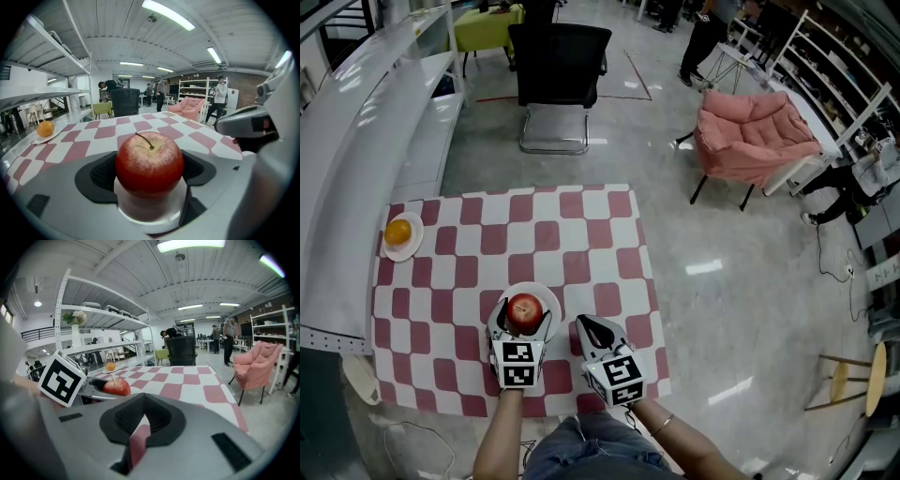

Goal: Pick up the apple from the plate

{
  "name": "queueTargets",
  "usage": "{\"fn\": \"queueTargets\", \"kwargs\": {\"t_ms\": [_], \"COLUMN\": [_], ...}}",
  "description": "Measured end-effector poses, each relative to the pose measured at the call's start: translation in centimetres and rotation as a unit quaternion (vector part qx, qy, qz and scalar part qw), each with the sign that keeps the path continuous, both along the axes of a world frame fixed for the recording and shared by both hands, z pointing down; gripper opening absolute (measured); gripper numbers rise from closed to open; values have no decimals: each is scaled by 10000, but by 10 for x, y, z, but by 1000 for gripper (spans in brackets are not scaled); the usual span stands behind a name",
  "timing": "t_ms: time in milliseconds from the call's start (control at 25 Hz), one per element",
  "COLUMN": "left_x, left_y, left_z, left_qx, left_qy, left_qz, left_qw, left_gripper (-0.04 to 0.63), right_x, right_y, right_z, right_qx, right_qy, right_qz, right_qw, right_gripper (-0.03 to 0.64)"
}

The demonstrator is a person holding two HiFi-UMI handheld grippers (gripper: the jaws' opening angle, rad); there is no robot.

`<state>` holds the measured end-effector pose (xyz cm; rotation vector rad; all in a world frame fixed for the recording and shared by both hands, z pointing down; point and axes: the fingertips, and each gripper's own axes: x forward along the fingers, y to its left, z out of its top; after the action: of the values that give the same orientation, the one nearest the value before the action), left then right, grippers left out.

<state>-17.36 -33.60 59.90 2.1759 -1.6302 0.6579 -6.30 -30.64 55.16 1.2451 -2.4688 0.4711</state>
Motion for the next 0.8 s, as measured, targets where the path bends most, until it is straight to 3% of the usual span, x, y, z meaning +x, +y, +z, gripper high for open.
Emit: {"fn": "queueTargets", "kwargs": {"t_ms": [800], "left_x": [8], "left_y": [7], "left_z": [-60], "left_qx": [448], "left_qy": [40], "left_qz": [25], "left_qw": [9990], "left_gripper": [407], "right_x": [1], "right_y": [8], "right_z": [-38], "right_qx": [417], "right_qy": [-205], "right_qz": [-28], "right_qw": [9989], "right_gripper": [11]}}
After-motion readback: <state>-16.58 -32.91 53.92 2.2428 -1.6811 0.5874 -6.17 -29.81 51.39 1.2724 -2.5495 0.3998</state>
